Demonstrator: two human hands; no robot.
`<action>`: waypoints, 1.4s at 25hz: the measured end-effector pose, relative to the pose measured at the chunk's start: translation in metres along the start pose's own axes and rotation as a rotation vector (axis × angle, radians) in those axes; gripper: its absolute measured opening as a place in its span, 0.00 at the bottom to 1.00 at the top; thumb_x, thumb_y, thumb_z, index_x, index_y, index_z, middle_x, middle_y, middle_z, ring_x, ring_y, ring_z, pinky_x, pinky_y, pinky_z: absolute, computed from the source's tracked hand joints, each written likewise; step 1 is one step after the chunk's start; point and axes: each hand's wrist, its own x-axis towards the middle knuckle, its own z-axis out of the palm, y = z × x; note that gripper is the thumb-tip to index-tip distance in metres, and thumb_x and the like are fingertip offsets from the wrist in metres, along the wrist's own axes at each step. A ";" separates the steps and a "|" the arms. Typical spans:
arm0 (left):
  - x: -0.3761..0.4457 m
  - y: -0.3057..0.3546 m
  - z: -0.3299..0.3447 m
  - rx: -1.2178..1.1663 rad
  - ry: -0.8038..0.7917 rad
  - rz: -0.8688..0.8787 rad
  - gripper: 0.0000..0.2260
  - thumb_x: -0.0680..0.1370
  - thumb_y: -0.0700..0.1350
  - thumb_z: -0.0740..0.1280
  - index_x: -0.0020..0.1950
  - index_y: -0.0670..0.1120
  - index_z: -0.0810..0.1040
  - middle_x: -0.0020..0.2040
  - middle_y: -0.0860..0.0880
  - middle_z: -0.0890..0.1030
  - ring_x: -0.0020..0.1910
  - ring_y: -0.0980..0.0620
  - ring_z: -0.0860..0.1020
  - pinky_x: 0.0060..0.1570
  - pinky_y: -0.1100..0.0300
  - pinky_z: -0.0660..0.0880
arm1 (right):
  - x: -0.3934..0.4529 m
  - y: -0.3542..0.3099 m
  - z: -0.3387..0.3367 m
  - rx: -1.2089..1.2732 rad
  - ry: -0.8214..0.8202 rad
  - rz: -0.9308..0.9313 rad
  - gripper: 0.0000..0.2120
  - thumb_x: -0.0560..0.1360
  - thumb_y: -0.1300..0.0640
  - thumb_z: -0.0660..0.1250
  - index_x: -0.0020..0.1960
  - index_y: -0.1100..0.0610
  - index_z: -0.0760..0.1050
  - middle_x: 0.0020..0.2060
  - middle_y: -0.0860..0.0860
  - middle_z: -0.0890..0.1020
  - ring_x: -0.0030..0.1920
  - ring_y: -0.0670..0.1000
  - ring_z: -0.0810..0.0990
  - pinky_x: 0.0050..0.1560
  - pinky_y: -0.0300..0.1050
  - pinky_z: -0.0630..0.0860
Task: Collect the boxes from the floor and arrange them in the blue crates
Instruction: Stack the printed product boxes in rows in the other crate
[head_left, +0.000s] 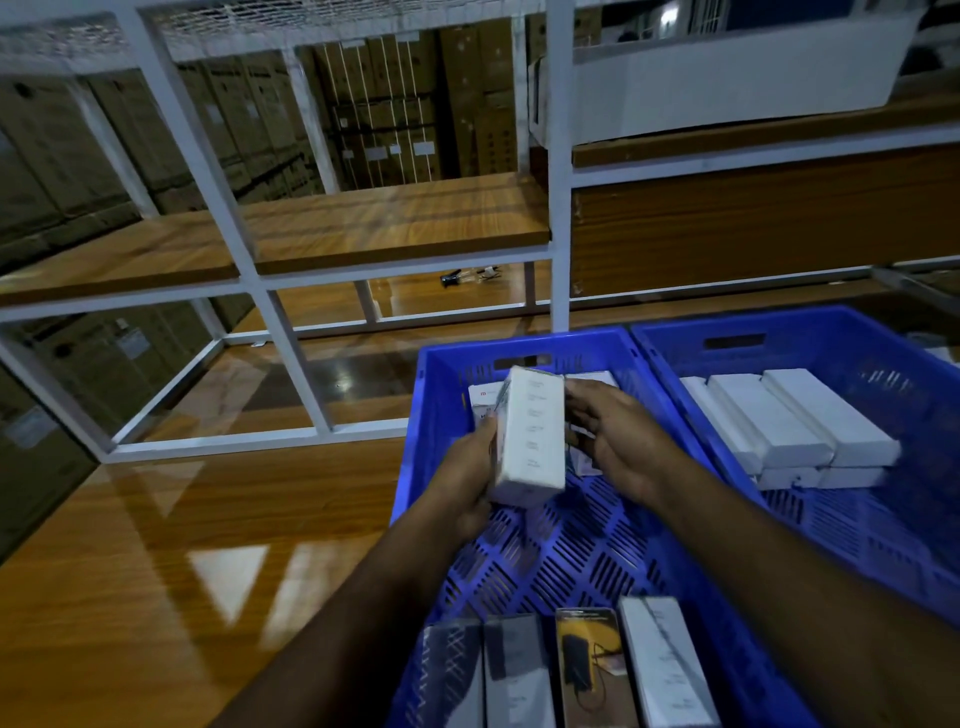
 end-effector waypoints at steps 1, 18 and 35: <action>-0.002 0.000 0.000 0.004 0.005 0.012 0.16 0.84 0.52 0.61 0.64 0.44 0.80 0.55 0.44 0.85 0.49 0.44 0.85 0.42 0.53 0.81 | 0.000 0.001 0.000 -0.020 -0.025 -0.024 0.09 0.80 0.60 0.64 0.57 0.62 0.78 0.50 0.55 0.85 0.50 0.52 0.83 0.47 0.44 0.81; -0.013 0.004 0.000 0.230 -0.109 0.160 0.20 0.77 0.58 0.69 0.64 0.48 0.79 0.55 0.49 0.86 0.51 0.54 0.85 0.45 0.58 0.82 | -0.006 0.007 0.004 -0.193 -0.065 -0.107 0.27 0.71 0.60 0.76 0.66 0.53 0.71 0.58 0.58 0.80 0.57 0.56 0.82 0.56 0.52 0.81; 0.005 0.001 -0.026 0.649 0.358 0.512 0.19 0.74 0.46 0.76 0.62 0.43 0.76 0.59 0.47 0.80 0.59 0.50 0.77 0.59 0.55 0.75 | 0.045 0.006 -0.004 -1.493 -0.074 -0.315 0.38 0.67 0.57 0.78 0.72 0.53 0.65 0.67 0.54 0.66 0.66 0.58 0.70 0.64 0.50 0.72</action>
